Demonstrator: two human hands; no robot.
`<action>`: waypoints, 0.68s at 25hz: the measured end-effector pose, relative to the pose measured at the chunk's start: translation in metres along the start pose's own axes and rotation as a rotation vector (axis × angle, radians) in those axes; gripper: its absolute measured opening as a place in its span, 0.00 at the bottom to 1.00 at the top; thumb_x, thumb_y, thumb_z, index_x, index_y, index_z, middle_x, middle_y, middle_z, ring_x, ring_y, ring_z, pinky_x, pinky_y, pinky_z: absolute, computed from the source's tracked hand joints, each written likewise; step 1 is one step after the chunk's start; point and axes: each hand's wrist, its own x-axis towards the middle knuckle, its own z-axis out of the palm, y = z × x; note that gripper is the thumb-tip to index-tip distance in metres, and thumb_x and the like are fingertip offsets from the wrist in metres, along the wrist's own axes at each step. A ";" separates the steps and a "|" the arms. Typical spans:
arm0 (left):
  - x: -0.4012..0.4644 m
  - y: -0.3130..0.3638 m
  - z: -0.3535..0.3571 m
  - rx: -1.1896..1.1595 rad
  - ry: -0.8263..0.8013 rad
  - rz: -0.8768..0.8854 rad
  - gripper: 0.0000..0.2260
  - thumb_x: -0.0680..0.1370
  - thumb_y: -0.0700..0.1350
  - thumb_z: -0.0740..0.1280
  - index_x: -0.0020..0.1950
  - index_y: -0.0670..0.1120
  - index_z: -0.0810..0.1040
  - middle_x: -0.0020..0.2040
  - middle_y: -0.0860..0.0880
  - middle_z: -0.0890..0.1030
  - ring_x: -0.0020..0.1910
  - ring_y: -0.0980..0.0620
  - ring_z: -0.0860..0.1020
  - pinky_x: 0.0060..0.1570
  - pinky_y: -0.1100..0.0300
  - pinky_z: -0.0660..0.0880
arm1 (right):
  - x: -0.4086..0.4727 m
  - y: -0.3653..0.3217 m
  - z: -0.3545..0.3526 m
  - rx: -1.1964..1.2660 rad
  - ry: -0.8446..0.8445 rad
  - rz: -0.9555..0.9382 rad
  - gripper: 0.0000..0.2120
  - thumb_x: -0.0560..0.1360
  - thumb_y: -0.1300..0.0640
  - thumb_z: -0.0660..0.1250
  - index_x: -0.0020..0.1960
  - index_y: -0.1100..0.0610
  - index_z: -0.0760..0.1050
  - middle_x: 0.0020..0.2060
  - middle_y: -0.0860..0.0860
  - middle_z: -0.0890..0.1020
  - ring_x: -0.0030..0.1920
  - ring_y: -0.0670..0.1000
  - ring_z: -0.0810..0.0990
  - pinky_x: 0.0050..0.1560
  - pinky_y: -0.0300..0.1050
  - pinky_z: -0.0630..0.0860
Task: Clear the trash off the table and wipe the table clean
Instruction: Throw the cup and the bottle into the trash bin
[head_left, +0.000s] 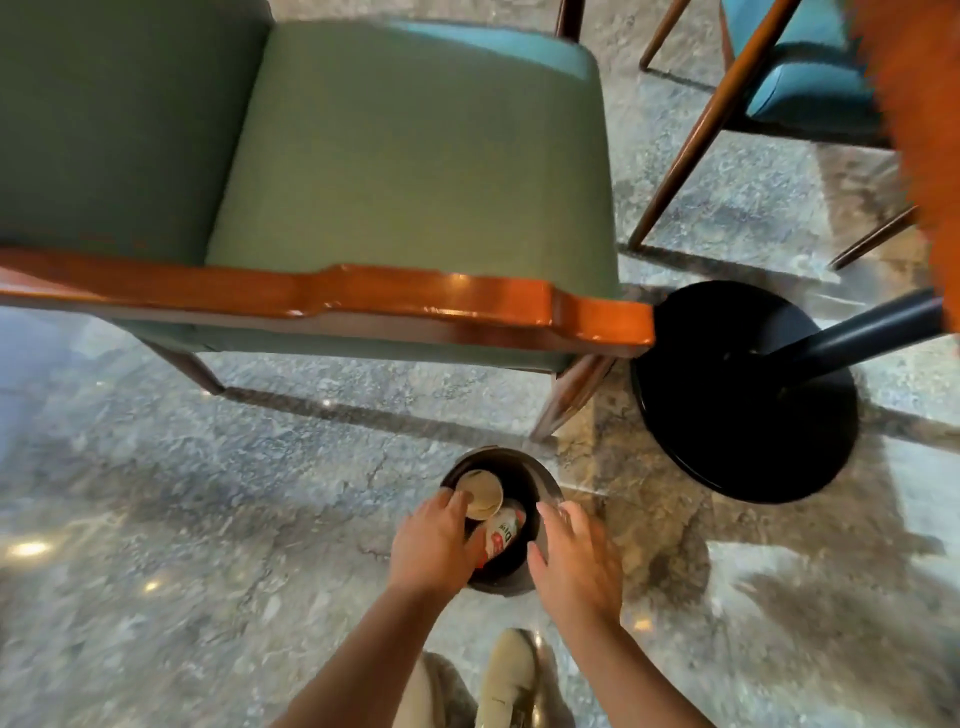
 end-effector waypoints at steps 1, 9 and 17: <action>-0.018 0.010 -0.034 0.035 0.004 0.017 0.17 0.78 0.53 0.61 0.64 0.48 0.71 0.59 0.50 0.76 0.55 0.49 0.76 0.50 0.56 0.74 | -0.018 -0.012 -0.028 0.011 0.003 -0.008 0.22 0.78 0.47 0.59 0.70 0.47 0.62 0.69 0.48 0.66 0.68 0.50 0.65 0.64 0.47 0.67; -0.150 0.091 -0.241 0.249 0.162 0.171 0.16 0.79 0.52 0.58 0.64 0.47 0.71 0.60 0.48 0.76 0.59 0.48 0.74 0.56 0.54 0.70 | -0.147 -0.086 -0.232 0.007 0.164 -0.179 0.20 0.75 0.50 0.60 0.67 0.48 0.67 0.65 0.50 0.69 0.67 0.52 0.65 0.64 0.49 0.63; -0.207 0.180 -0.334 0.316 0.385 0.370 0.14 0.78 0.52 0.58 0.60 0.47 0.72 0.57 0.48 0.76 0.59 0.46 0.73 0.54 0.53 0.68 | -0.212 -0.063 -0.355 0.045 0.497 -0.125 0.18 0.75 0.51 0.61 0.63 0.51 0.71 0.64 0.52 0.72 0.67 0.55 0.66 0.66 0.53 0.62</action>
